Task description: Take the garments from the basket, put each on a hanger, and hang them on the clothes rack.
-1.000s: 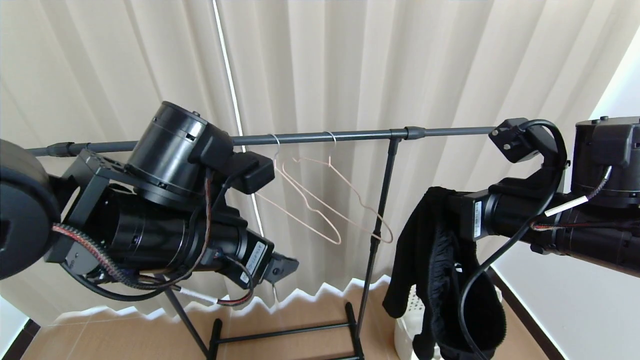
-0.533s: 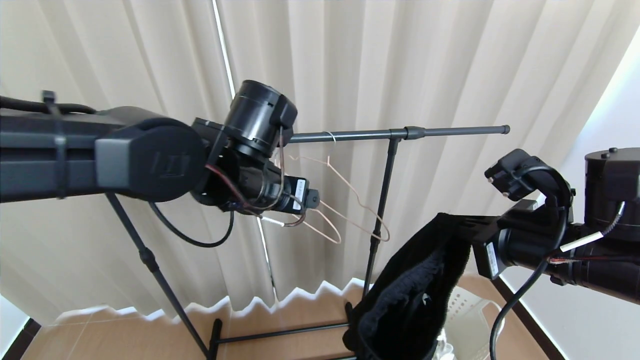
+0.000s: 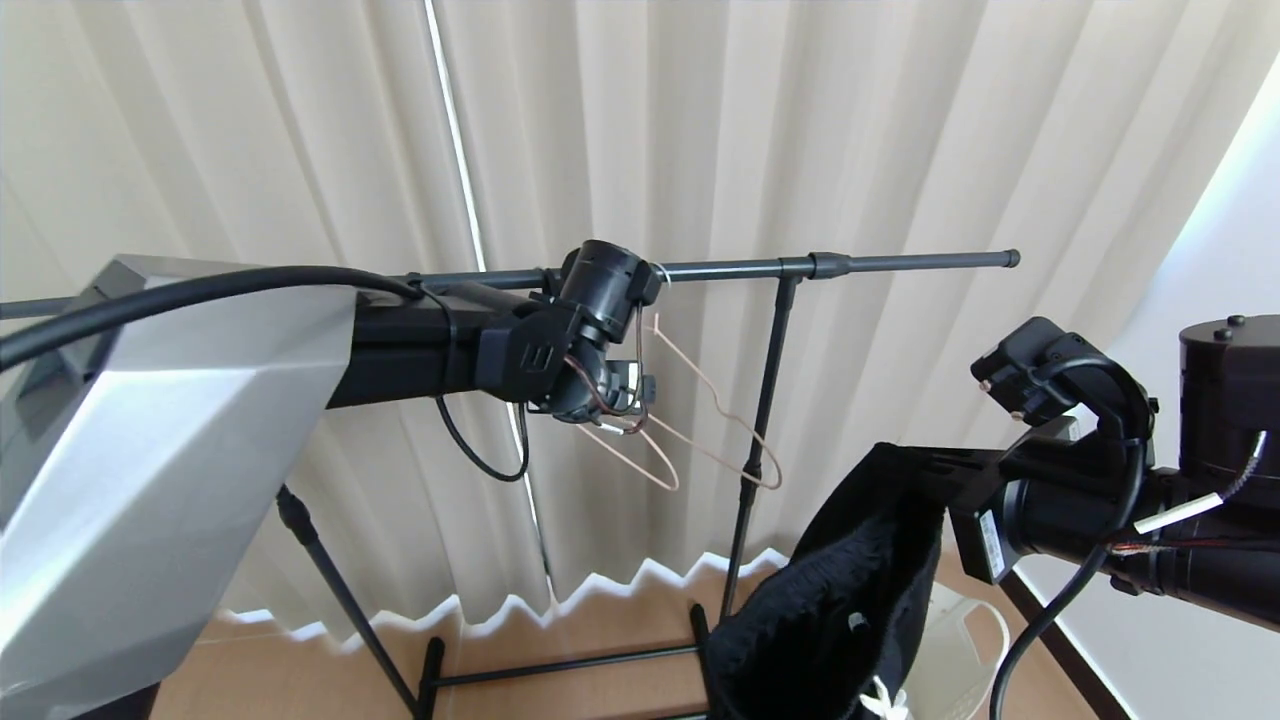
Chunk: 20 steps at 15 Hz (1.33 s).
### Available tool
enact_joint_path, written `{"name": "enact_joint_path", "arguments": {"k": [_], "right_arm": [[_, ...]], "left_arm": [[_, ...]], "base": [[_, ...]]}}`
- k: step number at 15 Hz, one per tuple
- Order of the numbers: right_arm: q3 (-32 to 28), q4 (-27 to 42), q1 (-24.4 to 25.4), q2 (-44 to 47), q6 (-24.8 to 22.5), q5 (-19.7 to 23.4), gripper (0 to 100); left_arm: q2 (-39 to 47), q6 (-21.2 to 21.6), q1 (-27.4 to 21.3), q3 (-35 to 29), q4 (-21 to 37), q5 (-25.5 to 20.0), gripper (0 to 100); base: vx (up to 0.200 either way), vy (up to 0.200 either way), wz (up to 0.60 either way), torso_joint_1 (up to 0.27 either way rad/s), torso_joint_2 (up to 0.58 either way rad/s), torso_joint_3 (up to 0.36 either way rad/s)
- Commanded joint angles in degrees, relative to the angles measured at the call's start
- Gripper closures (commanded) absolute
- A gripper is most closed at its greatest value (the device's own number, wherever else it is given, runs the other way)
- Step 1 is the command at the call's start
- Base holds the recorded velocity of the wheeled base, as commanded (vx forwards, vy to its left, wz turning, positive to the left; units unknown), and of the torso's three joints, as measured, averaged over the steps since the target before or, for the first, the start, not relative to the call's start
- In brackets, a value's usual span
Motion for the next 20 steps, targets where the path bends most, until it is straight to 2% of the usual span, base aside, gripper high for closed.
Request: {"name": "enact_joint_path", "arguments": {"k": [1,7,11,13,20], "right_arm": [[0.04,-0.02,0.12,-0.08,-0.01,0.05,100],[0.04,-0.02,0.12,0.0,-0.01,0.05,100],[0.04,-0.11,0.12,0.0,-0.01,0.05,100],[0.04,-0.11,0.12,0.0,-0.01,0.05,100],[0.04,-0.11,1.09,-0.08,-0.01,-0.04,100]], "left_arm": [[5.56,-2.6,0.99,-6.3,0.02,0.41,0],[6.88,-3.66,0.99,-6.39,1.16,0.76,0],[3.1,-4.53,0.99,0.12,1.95,1.55,0],[2.57,-4.53,1.51,2.23,1.86,4.8,0],[4.77,-4.27,1.78,-0.32,1.51,4.8,0]], "base": [[0.0,0.0,0.0,0.0,0.0,0.0],[0.0,0.0,0.0,0.0,0.0,0.0],[0.0,0.0,0.0,0.0,0.0,0.0],[0.0,0.0,0.0,0.0,0.0,0.0],[0.0,0.0,0.0,0.0,0.0,0.0]]}}
